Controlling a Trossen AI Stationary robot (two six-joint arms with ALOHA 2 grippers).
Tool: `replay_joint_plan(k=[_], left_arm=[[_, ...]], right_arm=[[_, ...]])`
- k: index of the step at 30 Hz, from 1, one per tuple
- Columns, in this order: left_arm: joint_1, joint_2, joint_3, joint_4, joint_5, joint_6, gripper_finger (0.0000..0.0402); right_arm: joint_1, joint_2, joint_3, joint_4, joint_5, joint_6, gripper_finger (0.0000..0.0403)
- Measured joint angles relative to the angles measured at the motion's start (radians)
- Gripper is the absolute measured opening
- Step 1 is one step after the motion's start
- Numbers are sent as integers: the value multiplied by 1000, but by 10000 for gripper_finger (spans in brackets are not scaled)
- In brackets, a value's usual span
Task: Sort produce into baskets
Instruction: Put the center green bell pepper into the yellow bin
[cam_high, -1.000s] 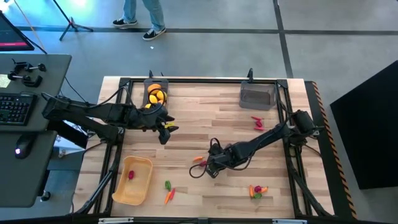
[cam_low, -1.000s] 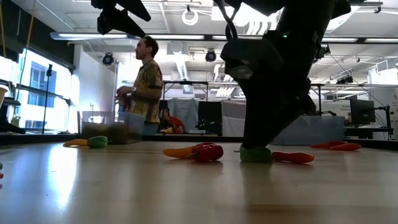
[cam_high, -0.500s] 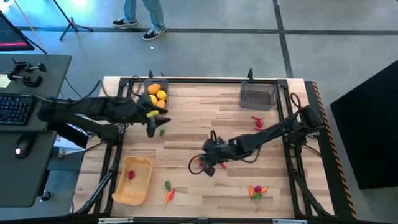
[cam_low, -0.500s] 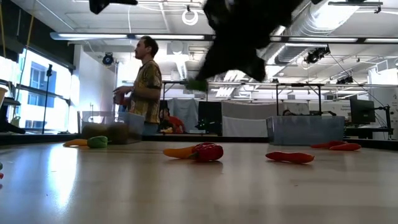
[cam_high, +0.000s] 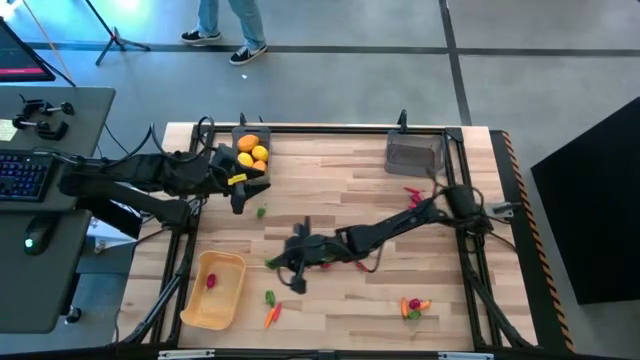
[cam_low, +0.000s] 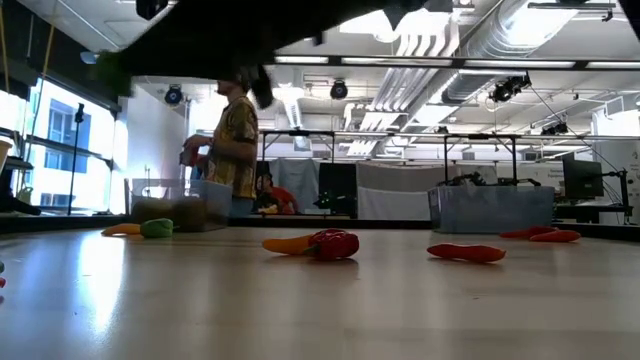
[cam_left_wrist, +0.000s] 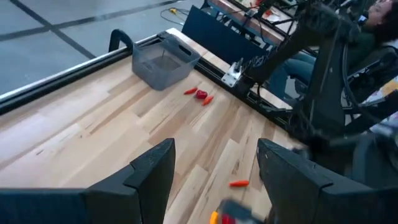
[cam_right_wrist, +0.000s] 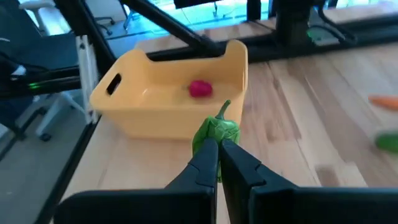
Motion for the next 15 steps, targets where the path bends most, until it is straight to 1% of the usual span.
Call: replay_joint_plan(k=[4,8,15], left_arm=[[0,10,0,1,1,-26,213],[0,16,0,1,5,-27,213],[0,17,0,0,5,-29,213]], right_arm=[[-15,134,178,2,-7,-24,0],[-25,258,336,1,-57,-24,0],[-44,412,541,3,-70,-22,0]])
